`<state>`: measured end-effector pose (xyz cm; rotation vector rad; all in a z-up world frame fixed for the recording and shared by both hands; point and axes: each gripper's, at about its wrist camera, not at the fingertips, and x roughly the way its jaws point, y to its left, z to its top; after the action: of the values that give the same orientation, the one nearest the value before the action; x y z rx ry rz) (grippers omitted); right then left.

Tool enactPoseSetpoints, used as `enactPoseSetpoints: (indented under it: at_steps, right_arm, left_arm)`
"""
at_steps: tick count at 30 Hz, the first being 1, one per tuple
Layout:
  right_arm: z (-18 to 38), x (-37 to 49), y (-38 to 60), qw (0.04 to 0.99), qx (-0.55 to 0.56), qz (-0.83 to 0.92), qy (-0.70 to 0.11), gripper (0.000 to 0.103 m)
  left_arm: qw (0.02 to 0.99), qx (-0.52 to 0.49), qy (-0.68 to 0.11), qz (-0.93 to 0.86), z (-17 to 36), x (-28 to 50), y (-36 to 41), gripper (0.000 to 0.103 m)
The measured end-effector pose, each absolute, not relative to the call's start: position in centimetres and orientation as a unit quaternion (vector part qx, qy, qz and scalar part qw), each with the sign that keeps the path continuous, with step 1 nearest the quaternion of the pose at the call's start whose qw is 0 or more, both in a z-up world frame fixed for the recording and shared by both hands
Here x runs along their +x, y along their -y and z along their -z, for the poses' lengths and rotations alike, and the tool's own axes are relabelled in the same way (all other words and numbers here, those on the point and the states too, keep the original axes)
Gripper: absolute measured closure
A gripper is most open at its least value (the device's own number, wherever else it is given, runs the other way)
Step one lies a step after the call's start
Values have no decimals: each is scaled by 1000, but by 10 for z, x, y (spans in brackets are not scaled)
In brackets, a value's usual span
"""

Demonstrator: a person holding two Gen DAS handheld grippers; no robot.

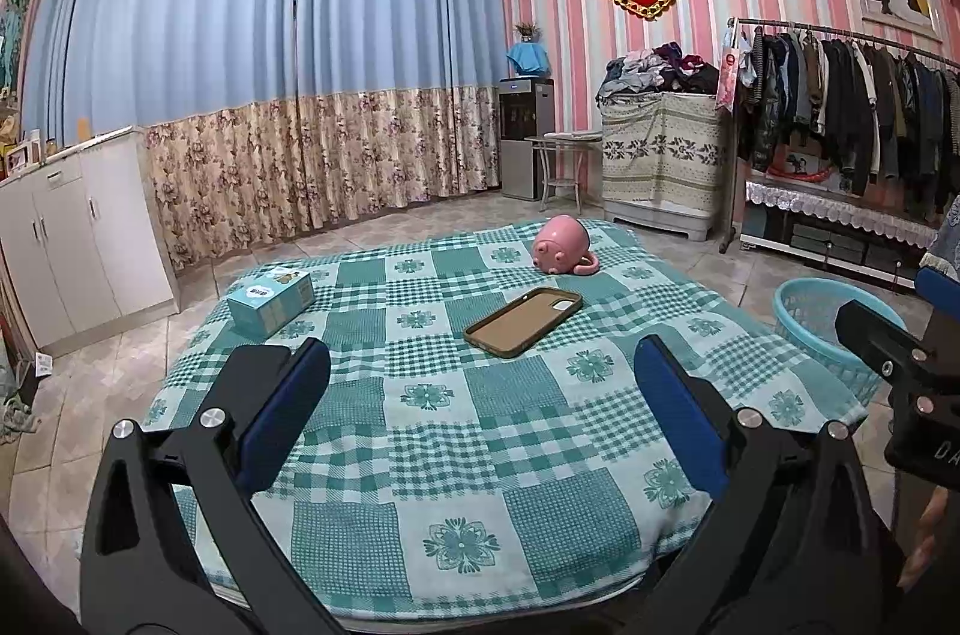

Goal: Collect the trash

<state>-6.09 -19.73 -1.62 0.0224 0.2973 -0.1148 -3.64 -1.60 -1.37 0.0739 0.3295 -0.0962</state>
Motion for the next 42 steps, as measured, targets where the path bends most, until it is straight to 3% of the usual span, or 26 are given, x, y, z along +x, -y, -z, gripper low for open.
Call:
enactPoseSetpoints:
  at_steps: [42]
  right_arm:
    - [17,-62,197,987,9,56,-147,4]
  left_arm:
    - [986,38,-159,45,12,-35,16,5]
